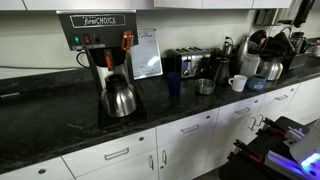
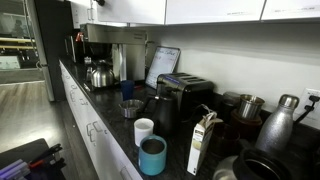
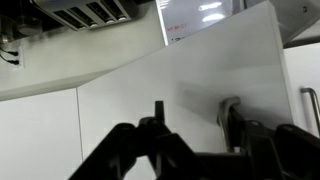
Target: Close the cupboard
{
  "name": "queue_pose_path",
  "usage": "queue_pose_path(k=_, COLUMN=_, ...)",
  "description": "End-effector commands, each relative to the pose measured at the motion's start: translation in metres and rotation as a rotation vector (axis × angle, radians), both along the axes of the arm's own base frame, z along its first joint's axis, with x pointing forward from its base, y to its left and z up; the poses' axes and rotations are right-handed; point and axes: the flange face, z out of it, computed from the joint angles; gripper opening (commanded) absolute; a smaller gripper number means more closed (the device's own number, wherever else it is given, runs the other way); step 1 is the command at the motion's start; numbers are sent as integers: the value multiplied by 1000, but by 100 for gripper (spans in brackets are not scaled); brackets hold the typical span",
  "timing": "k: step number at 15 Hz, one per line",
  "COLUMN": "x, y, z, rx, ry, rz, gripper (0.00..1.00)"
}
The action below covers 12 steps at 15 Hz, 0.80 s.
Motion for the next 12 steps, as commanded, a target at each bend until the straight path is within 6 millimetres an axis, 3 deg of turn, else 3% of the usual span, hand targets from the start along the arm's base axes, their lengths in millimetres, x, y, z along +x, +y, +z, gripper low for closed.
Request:
queue_pose_path(k=1, x=-8, y=-1, z=10, rx=38, ry=1, rz=-19, gripper=90)
queue_pose_path(k=2, x=-7, y=-3, z=10, rx=42, ry=2, rz=-26, gripper=66)
queue_pose_path(k=3, x=-6, y=-3, z=11, rx=51, ry=1, rz=-25, gripper=53)
queue_pose_path(k=4, x=-5, y=-2, z=12, rx=57, ry=0, rz=-24, gripper=51)
queue_pose_path(k=6, x=-5, y=0, z=14, rx=72, ry=-1, rz=-19, gripper=37)
queue_pose_path(k=9, x=-3, y=-1, z=15, rx=90, ry=7, rz=-7, gripper=35)
queue_pose_path(k=10, x=-2, y=-2, z=15, rx=101, ry=15, rz=-4, gripper=19)
queue_pose_path(k=12, x=-2, y=-3, z=15, rx=110, ry=24, rz=3, gripper=11)
